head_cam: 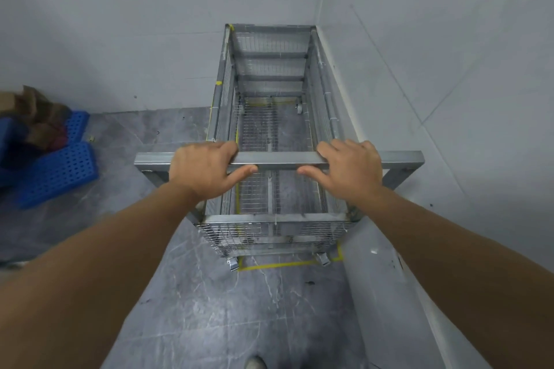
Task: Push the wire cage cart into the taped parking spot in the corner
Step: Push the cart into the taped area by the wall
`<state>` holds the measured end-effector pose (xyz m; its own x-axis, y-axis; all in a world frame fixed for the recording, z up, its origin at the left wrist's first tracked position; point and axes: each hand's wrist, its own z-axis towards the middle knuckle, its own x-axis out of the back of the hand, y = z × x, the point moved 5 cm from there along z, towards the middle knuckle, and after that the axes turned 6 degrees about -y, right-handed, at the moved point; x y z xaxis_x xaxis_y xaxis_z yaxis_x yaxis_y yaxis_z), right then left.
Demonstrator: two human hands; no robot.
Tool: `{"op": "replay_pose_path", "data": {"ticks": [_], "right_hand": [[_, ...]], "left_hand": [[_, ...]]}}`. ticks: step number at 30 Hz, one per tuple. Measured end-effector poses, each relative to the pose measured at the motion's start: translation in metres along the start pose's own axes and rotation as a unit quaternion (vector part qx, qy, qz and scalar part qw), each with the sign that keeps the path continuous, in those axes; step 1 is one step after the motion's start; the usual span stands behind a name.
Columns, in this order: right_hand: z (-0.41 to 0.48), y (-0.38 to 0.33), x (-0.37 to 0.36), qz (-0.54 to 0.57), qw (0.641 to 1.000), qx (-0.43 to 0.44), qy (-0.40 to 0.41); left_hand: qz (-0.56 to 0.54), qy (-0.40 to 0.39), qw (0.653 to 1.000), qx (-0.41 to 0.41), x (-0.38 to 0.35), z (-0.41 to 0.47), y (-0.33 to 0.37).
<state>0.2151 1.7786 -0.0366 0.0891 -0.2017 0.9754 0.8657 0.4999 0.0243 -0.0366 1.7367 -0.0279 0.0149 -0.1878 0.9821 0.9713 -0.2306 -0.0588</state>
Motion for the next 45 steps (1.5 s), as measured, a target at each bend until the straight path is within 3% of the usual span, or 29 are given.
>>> {"op": "replay_pose_path", "data": {"ticks": [10, 27, 35, 45], "right_hand": [[0.0, -0.002, -0.001, -0.01, 1.0, -0.008, 0.0], [-0.002, -0.003, 0.003, 0.001, 1.0, -0.029, 0.008], [-0.003, 0.033, 0.003, 0.009, 1.0, -0.028, -0.007], [-0.004, 0.019, -0.002, 0.019, 0.999, -0.036, -0.032]], "left_hand": [[0.008, 0.013, 1.0, -0.007, -0.002, 0.001, -0.002], [0.002, -0.032, 0.999, 0.0, 0.0, 0.002, -0.002], [-0.005, -0.047, 0.999, 0.004, 0.0, 0.019, 0.028], [-0.006, -0.02, 1.0, -0.003, -0.005, 0.012, 0.013]]}}
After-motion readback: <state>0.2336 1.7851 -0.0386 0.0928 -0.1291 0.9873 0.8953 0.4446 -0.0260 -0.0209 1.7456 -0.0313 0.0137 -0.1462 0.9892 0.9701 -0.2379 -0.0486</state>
